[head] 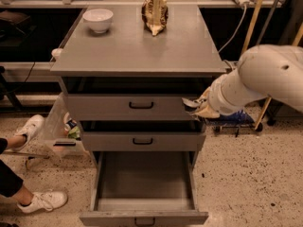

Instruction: Place blue chip bag into bottom drawer

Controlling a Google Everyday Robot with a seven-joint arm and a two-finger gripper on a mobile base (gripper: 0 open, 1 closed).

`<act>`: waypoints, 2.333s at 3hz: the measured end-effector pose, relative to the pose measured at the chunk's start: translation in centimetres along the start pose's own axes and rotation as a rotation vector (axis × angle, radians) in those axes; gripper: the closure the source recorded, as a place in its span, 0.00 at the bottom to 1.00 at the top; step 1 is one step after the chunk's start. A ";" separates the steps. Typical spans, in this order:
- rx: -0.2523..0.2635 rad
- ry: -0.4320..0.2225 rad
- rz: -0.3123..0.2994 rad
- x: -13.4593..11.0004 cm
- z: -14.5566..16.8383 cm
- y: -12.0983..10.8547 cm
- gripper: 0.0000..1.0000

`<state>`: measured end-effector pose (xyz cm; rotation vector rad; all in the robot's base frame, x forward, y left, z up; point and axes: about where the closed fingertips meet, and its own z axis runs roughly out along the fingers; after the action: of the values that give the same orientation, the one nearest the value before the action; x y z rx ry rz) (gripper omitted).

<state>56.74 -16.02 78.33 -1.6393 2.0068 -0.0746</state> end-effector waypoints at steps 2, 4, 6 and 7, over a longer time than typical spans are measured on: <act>-0.119 -0.075 0.043 5.0 11.8 6.1 1.00; -0.201 -0.143 0.080 7.6 18.0 8.0 1.00; -0.260 -0.164 0.094 9.6 20.9 9.0 1.00; -0.251 -0.175 0.104 9.7 21.7 10.3 1.00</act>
Offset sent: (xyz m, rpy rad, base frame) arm -0.0108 0.0005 -0.2166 0.1789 0.1661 0.0527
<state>55.95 -16.04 52.45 -1.6223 2.0250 0.3603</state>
